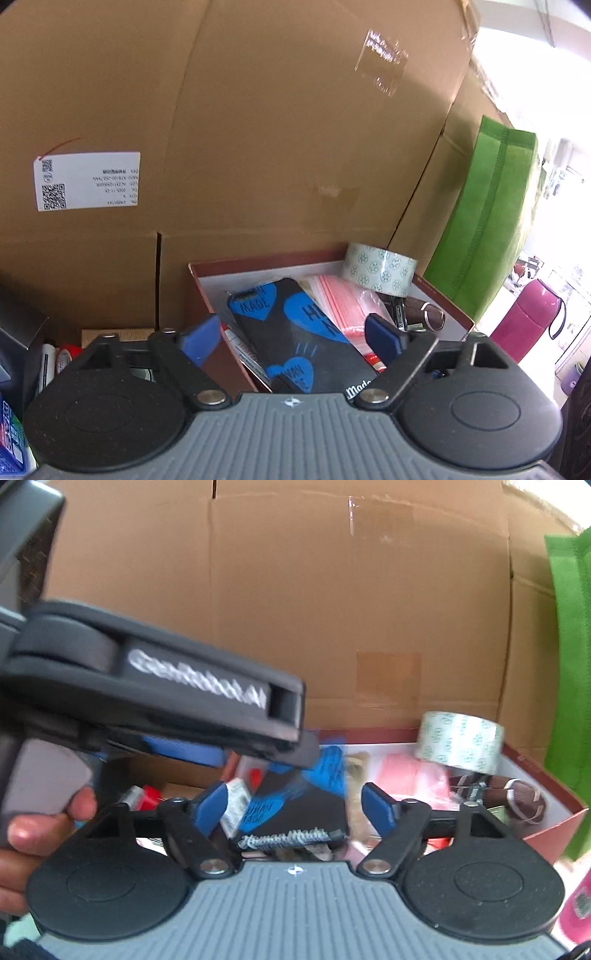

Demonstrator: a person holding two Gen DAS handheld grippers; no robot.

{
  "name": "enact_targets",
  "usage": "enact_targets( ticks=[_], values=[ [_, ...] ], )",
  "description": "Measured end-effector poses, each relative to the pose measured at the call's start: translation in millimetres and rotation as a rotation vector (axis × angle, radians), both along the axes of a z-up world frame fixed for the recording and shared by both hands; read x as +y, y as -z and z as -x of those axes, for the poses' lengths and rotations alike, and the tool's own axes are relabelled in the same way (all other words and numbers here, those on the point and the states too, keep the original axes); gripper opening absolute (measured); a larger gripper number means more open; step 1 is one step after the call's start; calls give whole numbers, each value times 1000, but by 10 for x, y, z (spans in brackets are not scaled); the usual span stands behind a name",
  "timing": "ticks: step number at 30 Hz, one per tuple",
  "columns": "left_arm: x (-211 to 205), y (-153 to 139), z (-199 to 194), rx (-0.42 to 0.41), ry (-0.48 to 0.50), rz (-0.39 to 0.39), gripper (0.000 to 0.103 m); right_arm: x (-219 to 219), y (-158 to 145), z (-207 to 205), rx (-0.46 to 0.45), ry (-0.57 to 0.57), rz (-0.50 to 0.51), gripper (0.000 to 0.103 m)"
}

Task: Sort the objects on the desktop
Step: 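Lift the phone case and drop it into the maroon box, then withdraw both tools from the maroon box back over the table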

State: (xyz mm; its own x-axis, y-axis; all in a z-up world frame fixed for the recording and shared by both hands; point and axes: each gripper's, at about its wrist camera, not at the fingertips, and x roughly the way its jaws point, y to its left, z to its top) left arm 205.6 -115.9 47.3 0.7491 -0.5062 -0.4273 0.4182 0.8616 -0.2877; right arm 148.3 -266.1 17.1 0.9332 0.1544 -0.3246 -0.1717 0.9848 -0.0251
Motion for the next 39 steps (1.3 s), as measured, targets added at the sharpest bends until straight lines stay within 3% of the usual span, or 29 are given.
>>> enact_targets(
  ticks=[6, 17, 39],
  values=[
    [32, 6, 35, 13, 5, -30, 95, -56, 25, 16, -2, 39, -30, 94],
    [-16, 14, 178, 5, 20, -48, 96, -55, -4, 155, 9, 66, -44, 94],
    [367, 30, 1069, -27, -18, -55, 96, 280, -145, 853, -34, 1, -28, 95]
  ],
)
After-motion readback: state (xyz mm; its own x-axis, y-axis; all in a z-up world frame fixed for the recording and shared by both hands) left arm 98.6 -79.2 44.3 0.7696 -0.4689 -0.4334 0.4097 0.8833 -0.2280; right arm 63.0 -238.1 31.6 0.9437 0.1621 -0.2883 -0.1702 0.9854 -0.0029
